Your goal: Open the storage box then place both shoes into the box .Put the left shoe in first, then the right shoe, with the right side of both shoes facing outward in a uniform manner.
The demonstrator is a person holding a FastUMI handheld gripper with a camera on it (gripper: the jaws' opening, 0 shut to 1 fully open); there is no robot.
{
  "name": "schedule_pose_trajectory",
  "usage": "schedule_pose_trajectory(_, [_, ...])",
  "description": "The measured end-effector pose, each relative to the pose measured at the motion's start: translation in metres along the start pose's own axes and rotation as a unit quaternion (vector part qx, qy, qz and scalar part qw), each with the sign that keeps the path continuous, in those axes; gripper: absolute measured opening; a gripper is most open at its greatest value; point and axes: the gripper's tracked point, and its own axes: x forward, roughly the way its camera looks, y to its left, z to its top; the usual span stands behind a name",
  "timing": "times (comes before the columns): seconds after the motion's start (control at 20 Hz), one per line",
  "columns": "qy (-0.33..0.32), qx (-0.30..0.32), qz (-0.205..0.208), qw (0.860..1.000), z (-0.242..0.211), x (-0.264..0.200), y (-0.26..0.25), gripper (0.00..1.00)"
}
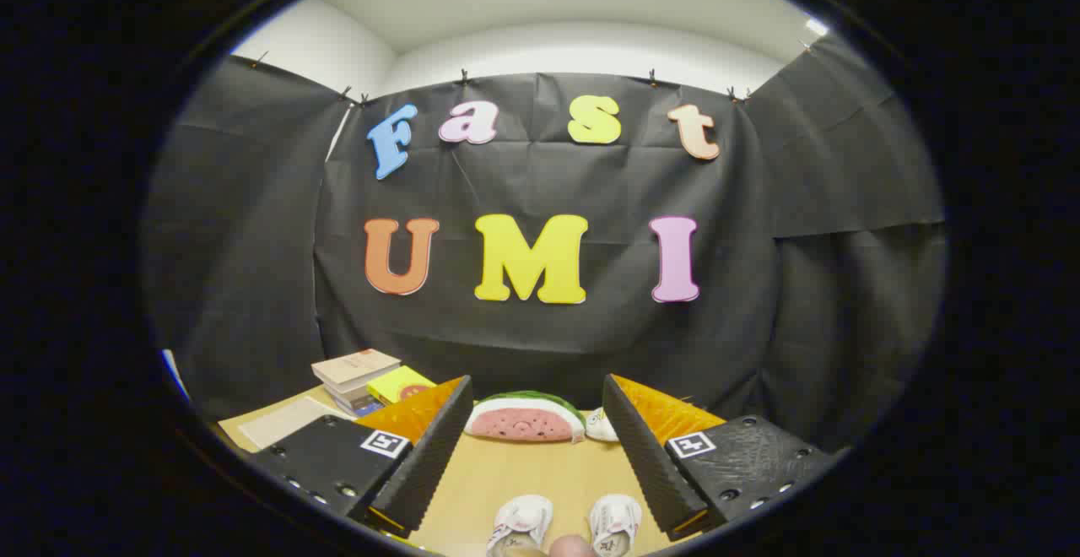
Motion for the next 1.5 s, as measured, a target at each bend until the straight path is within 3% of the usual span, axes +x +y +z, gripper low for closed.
schedule_pose_trajectory(1.5, [0.003,0.021,0.006,1.000,0.002,0.012,-0.026,0.95])
